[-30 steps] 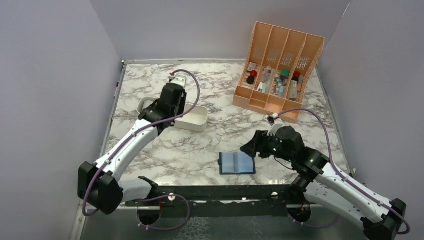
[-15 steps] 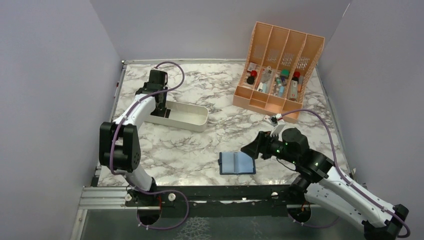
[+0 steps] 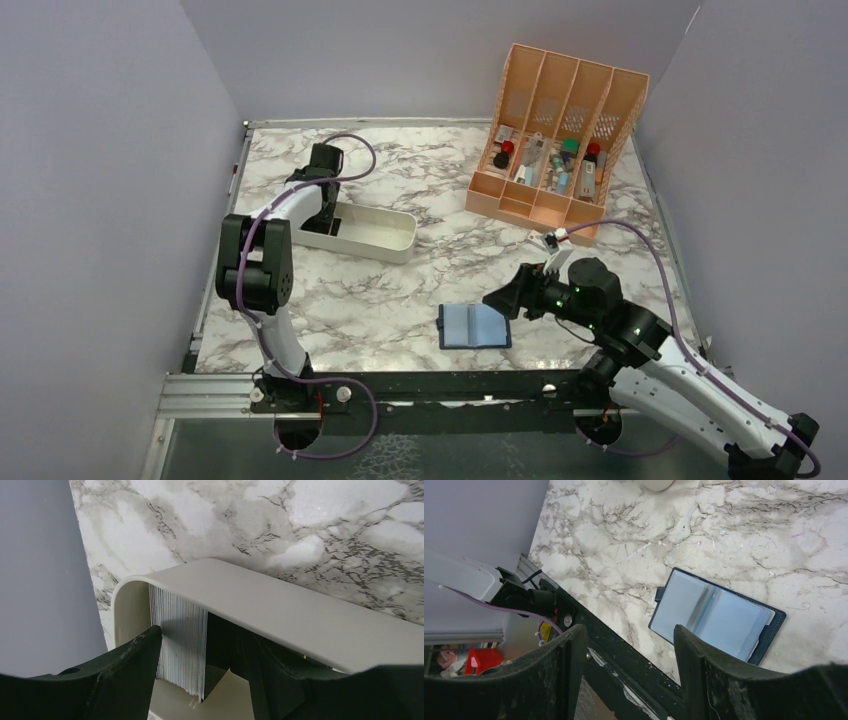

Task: Put the credit cards into the card holder
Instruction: Pick up the credit card from the storage box.

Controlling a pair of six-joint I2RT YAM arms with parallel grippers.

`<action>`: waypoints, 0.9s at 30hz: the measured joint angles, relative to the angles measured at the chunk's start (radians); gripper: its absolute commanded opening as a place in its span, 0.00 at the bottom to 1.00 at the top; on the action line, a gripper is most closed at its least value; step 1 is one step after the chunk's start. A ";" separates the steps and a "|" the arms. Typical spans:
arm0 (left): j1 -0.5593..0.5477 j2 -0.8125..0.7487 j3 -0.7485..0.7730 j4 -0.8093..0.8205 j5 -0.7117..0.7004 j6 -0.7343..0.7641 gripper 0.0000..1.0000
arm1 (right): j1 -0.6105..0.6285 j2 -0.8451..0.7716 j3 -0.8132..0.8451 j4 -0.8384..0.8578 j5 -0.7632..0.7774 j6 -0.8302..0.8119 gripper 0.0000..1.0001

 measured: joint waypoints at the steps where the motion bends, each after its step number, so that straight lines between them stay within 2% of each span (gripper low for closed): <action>1: 0.000 0.010 0.000 0.000 -0.008 0.002 0.64 | 0.000 -0.007 0.000 -0.002 0.001 0.000 0.68; 6: -0.003 0.038 0.004 0.000 -0.069 0.018 0.55 | 0.000 -0.045 0.000 -0.011 0.011 0.000 0.68; 10: -0.002 0.040 0.008 0.002 -0.090 0.023 0.37 | 0.000 -0.081 0.000 -0.016 0.030 0.000 0.68; 12: -0.003 0.040 0.008 0.005 -0.093 0.024 0.31 | 0.000 -0.092 0.000 -0.016 0.035 0.000 0.68; 17: -0.003 0.040 0.023 0.006 -0.092 0.027 0.29 | 0.000 -0.095 0.000 -0.016 0.040 0.000 0.68; 27: -0.011 0.020 0.024 -0.004 -0.085 0.034 0.14 | 0.000 -0.084 0.000 -0.016 0.039 0.000 0.68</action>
